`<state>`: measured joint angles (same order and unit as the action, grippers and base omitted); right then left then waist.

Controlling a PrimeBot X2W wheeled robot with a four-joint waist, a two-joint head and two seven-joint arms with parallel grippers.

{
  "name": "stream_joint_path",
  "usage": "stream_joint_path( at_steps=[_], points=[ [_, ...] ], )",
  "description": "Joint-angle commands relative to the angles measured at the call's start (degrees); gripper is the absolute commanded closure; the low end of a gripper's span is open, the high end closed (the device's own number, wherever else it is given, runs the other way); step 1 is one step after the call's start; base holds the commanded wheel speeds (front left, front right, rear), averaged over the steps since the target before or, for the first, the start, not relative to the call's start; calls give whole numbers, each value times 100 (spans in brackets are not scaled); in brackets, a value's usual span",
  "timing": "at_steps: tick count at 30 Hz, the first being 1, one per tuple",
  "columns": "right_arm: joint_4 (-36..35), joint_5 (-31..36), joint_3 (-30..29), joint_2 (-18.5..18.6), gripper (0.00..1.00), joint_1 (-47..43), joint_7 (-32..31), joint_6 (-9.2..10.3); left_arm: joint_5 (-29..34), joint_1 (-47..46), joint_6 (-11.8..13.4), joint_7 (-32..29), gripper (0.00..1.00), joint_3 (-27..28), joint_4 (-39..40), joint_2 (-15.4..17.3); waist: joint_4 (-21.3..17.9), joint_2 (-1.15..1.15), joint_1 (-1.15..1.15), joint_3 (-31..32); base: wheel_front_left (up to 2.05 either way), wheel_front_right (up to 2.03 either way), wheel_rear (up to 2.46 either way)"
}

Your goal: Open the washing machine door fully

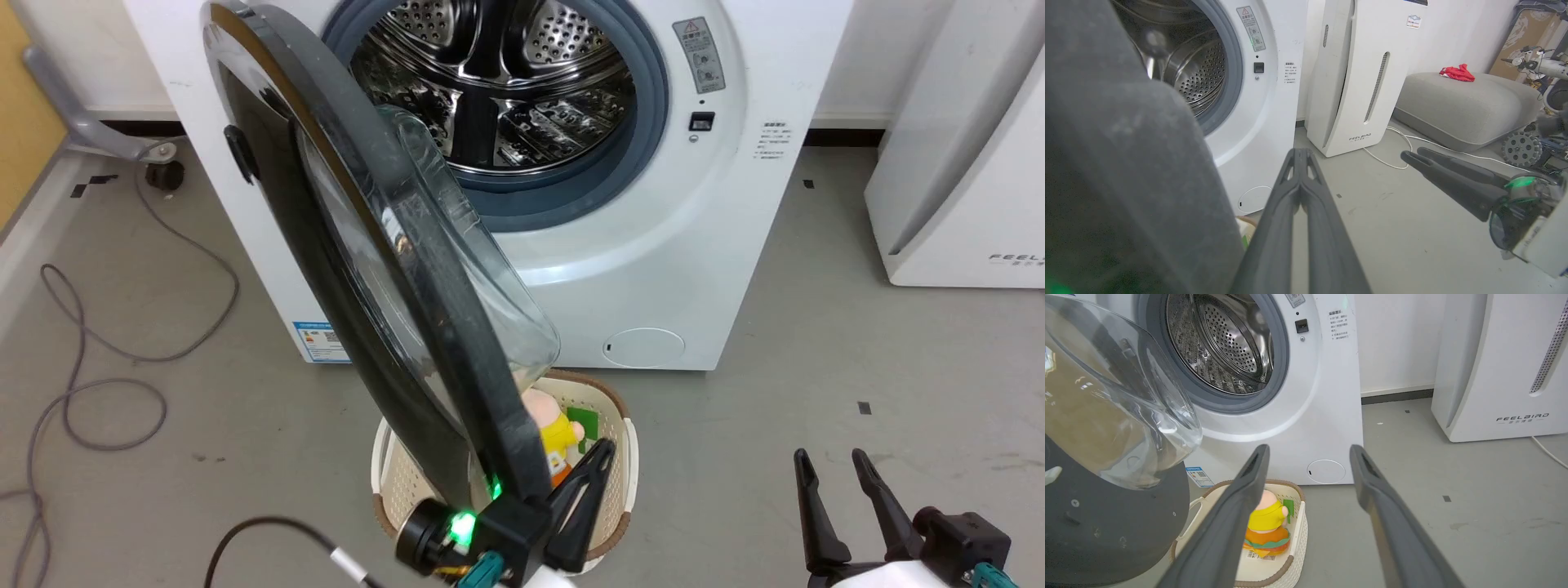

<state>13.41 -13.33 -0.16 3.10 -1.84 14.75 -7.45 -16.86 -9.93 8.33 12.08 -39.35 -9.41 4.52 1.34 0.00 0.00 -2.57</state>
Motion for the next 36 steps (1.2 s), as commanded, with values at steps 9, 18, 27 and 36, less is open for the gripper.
stream_joint_path(
  at_steps=[9,18,27,36],
  points=[
    [30,-38,-22,-23,0,-58,25,-3,-138,739,415,-95,100,256,764,424,238,0,0,58,0,0,0],
    [54,16,-88,-23,0,-148,25,-3,-89,1117,641,-248,100,265,1285,663,655,0,0,132,0,0,0],
    [80,35,-162,-23,0,-175,25,-3,-71,1352,864,-314,100,371,1608,842,1344,0,0,132,0,0,0],
    [87,47,-182,-23,0,-107,25,-3,-163,1343,1018,-199,100,653,1626,927,1994,0,0,48,0,0,0]
  ],
)
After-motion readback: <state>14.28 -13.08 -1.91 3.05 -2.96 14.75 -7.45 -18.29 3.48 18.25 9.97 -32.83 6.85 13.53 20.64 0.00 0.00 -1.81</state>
